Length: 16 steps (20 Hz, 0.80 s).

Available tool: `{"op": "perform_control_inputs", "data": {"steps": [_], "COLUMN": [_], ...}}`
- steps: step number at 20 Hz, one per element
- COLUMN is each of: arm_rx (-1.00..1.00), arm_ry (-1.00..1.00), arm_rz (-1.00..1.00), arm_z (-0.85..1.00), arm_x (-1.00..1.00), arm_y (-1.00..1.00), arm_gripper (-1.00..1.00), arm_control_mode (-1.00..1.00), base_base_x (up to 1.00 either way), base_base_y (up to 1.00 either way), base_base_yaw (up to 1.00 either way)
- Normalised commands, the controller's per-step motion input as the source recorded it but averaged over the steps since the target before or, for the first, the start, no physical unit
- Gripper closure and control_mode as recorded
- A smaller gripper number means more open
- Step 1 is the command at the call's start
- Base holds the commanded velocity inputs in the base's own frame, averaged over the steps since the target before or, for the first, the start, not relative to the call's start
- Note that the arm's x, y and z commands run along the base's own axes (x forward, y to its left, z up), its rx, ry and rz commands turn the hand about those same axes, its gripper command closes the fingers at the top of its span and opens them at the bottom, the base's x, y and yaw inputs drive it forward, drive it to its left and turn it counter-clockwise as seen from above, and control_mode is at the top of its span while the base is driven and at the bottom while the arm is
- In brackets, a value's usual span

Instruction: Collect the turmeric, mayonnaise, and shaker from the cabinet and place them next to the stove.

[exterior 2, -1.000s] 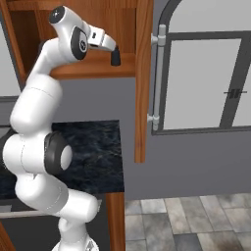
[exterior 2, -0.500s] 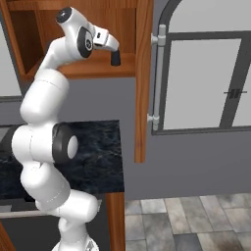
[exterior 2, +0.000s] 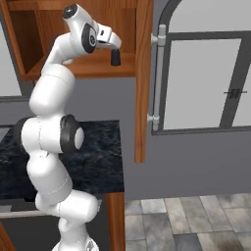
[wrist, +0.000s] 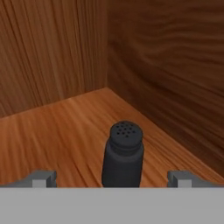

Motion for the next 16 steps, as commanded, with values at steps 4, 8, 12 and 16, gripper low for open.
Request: {"op": "perform_control_inputs", "data": {"steps": [4,8,12,16], "arm_rx": [0.0,0.0,0.0,0.0], "arm_ry": [0.01,0.01,0.03,0.01], "arm_rz": [0.0,0.0,0.0,0.0], "arm_z": [-0.02,-0.03,-0.11,-0.23], "arm_x": [0.11,0.11,0.13,0.09], "arm_y": [0.0,0.0,0.0,-0.05], "arm_gripper": [-1.0,-1.0,-1.0,-1.0], "arm_control_mode": [-1.0,-1.0,-1.0,-1.0], "base_base_x": [0.0,0.0,0.0,0.0], "base_base_y": [0.0,0.0,0.0,0.0], "base_base_yaw": [0.0,0.0,0.0,0.0]}}
